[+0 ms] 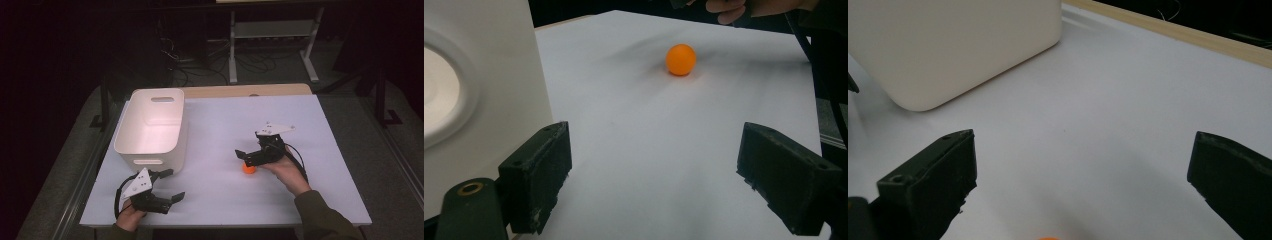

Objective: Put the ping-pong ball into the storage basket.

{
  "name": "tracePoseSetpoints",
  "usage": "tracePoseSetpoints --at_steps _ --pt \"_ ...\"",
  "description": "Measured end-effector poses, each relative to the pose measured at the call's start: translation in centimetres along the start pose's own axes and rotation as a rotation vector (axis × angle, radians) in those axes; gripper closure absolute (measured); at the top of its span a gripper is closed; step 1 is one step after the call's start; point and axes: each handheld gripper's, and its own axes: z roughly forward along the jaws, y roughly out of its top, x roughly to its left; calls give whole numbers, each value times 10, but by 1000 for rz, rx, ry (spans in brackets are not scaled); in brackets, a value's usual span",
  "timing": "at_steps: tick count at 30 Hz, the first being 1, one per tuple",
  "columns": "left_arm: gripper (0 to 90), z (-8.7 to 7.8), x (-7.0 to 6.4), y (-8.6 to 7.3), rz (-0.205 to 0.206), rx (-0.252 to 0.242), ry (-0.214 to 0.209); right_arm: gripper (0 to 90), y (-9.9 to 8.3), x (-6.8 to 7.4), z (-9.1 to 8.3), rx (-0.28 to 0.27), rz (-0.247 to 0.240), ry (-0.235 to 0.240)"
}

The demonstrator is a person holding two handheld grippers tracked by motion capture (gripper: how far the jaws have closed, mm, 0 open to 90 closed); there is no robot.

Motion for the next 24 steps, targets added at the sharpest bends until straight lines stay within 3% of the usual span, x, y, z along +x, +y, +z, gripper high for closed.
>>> tracePoseSetpoints --at_steps 24 --pt "141 0 -1 0 4 -2 0 0 -6 1 1 63 -43 6"
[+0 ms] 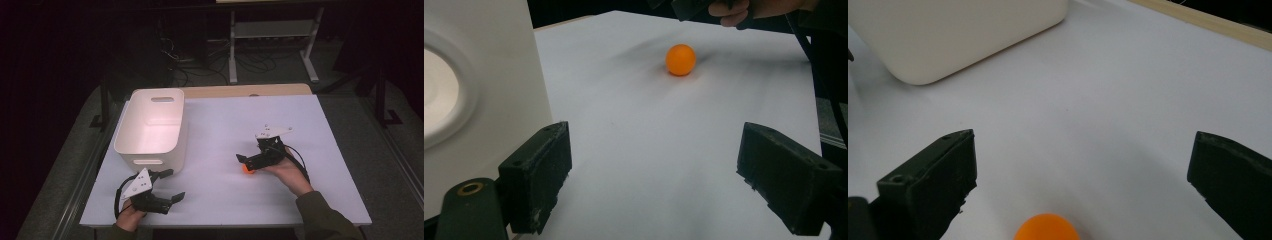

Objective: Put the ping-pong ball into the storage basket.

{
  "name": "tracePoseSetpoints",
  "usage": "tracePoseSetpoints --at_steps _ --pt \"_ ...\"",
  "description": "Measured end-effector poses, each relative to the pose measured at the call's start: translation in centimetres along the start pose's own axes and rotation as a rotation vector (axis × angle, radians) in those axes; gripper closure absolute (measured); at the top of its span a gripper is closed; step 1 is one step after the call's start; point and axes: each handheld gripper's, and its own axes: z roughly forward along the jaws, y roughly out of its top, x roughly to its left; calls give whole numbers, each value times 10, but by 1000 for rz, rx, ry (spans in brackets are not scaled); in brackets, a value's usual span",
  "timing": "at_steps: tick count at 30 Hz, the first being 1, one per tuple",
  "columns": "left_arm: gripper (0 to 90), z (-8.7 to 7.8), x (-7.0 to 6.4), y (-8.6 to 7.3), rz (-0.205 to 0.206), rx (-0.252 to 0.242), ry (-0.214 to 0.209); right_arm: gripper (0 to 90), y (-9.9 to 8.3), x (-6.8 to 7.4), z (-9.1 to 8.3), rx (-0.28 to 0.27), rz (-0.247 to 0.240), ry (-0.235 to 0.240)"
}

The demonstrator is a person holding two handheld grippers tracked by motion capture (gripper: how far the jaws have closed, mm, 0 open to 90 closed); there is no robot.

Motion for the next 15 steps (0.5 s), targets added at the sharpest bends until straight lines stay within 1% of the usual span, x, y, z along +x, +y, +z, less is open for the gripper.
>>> tracePoseSetpoints --at_steps 11,15 --pt "141 0 0 0 2 1 -1 0 -3 2 4 36 -21 11" --pt "141 0 0 0 1 1 0 0 -4 2 4 44 -17 12"
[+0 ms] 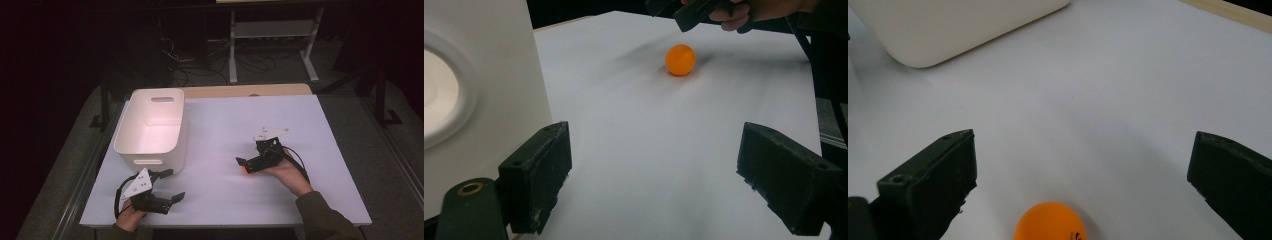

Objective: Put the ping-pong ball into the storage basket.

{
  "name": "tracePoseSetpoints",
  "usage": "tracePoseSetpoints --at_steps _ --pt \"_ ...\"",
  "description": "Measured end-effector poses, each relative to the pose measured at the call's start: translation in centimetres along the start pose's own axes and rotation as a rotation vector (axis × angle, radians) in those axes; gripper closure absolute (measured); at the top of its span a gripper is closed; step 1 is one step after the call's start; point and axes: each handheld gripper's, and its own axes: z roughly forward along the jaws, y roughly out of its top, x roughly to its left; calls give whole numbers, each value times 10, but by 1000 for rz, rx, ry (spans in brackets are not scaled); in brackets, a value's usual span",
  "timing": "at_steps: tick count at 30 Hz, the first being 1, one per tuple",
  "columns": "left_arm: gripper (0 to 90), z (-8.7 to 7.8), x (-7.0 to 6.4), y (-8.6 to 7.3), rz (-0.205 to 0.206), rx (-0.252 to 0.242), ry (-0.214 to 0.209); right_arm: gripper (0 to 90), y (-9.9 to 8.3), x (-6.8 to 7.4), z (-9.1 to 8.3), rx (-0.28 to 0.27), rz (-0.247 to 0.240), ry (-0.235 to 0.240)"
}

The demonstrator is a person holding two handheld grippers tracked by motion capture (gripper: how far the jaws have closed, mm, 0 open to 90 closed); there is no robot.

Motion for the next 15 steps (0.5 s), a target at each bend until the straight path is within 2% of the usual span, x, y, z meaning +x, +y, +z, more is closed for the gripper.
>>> tracePoseSetpoints --at_steps 15 --pt "141 0 0 0 1 3 1 0 -2 1 1 32 -9 5"
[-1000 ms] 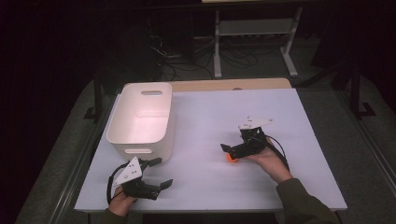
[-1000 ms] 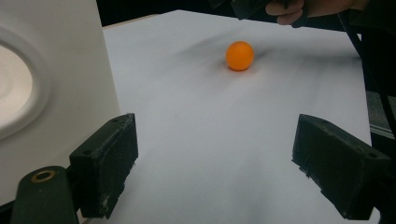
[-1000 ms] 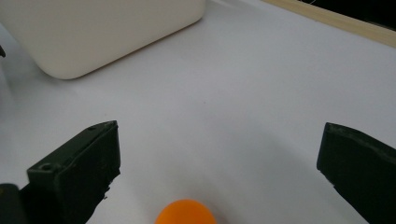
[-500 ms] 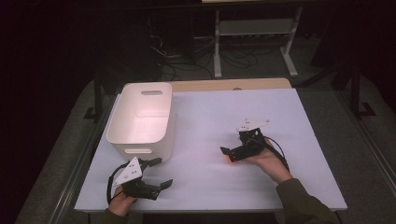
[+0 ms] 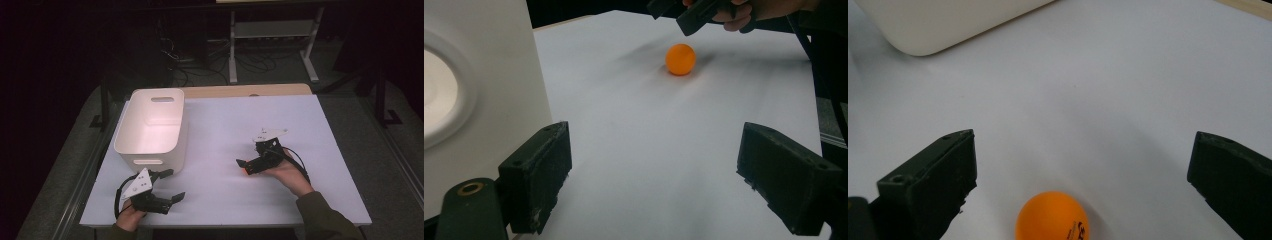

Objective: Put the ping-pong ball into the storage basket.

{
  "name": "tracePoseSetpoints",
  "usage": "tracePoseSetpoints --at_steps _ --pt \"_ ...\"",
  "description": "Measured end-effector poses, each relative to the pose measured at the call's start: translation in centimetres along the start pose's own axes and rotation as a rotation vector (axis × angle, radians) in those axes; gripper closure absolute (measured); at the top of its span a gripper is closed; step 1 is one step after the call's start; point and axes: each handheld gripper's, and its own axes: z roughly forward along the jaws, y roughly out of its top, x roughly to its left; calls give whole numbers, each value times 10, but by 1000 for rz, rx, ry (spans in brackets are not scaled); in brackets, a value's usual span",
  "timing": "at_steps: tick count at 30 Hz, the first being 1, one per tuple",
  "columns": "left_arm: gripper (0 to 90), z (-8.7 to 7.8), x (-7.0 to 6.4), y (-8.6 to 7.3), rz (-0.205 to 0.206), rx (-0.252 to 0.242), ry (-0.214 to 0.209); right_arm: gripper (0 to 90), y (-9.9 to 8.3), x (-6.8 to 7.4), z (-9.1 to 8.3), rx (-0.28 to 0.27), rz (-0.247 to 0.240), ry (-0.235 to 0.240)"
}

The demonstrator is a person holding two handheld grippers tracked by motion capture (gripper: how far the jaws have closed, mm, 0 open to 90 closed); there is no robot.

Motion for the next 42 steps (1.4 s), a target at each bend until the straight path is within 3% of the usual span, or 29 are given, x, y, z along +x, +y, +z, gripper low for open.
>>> tracePoseSetpoints --at_steps 42 --pt "141 0 -1 0 6 2 0 0 -8 -1 8 137 -36 17"
